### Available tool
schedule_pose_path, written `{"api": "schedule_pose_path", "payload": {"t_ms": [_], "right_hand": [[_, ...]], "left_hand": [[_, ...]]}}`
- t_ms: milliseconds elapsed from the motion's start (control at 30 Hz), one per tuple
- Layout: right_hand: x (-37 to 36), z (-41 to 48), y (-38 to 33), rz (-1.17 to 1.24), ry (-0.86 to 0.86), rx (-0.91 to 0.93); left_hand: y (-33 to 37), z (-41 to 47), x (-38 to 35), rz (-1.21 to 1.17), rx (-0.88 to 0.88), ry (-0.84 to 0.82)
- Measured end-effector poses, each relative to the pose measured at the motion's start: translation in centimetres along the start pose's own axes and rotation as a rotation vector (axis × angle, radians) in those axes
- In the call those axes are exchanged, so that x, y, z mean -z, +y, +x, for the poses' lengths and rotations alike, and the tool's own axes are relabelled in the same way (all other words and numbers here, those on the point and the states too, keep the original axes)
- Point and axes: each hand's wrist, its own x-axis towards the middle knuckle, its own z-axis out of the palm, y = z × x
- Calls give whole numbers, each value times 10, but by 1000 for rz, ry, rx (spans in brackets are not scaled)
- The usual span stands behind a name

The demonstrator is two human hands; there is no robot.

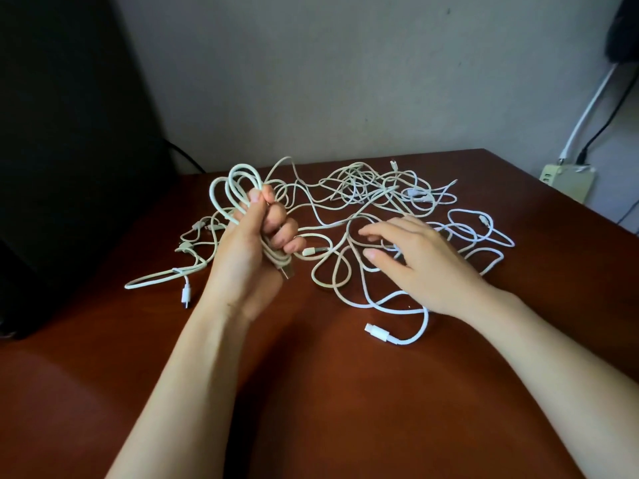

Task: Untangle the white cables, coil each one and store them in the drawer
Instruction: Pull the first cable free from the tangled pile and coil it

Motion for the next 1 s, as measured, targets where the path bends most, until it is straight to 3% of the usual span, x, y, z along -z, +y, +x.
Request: {"api": "schedule_pose_path", "payload": {"t_ms": [167, 367, 667, 733, 867, 1000], "right_hand": [[-4, -2, -8, -17, -51, 89], [-7, 0, -9, 216, -7, 24], [-10, -1, -9, 185, -34, 59], [-10, -2, -10, 195, -39, 74], [-6, -1, -13, 217, 59, 59], [-2, -3, -19, 271, 94, 175]], "left_hand": [[-2, -3, -3, -65, 60, -106], [-1, -6, -3, -189, 125, -239], [1, -1, 7, -369, 206, -333], [1, -1, 8, -352, 212, -294], [1, -1, 5, -203, 198, -49], [-1, 0, 8, 16, 201, 173]]}}
